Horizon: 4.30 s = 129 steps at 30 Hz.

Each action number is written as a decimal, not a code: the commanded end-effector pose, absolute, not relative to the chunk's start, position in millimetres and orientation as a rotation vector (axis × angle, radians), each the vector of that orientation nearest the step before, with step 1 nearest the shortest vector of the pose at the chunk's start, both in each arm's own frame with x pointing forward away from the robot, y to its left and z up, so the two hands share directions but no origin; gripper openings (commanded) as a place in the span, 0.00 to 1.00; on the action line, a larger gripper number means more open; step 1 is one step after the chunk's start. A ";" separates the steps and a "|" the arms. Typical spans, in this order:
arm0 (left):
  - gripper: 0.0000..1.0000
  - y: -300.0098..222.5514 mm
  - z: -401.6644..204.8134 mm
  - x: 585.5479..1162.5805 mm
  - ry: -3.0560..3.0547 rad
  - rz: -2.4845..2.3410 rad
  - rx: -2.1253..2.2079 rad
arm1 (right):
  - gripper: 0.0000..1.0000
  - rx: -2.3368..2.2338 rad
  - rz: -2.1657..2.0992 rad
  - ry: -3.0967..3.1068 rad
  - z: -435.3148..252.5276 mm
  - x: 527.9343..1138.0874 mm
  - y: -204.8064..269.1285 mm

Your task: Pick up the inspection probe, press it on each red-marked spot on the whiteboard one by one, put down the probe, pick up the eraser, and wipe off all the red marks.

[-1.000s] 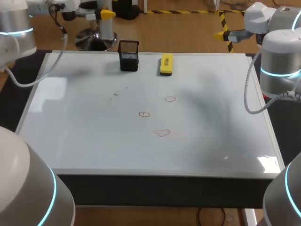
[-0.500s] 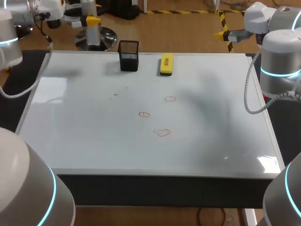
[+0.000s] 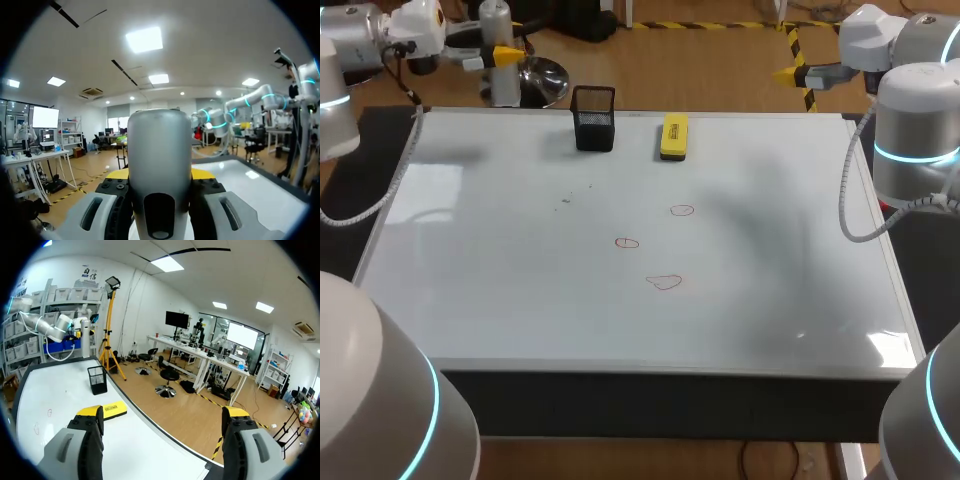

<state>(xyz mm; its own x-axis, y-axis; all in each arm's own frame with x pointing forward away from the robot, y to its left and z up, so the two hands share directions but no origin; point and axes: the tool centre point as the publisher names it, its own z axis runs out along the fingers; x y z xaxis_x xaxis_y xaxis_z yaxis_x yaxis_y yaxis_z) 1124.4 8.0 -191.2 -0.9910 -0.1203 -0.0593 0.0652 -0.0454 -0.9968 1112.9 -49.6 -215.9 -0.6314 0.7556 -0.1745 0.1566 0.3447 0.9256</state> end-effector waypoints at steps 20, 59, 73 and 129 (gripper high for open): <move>0.00 9.5 -201.7 1119.5 2.053 -2.162 -0.062 | 1.00 0.793 1.289 2.013 -215.9 1113.4 -49.7; 0.00 9.5 -201.7 1119.5 2.053 -2.162 -0.062 | 1.00 -0.881 0.926 2.888 -232.4 1204.3 76.0; 0.00 9.5 -201.7 1119.5 2.053 -2.162 -0.062 | 1.00 -1.457 0.511 2.818 -268.4 1190.4 118.2; 0.00 9.5 -201.7 1119.5 2.053 -2.162 -0.062 | 1.00 -1.978 0.203 2.655 -341.6 1157.1 143.6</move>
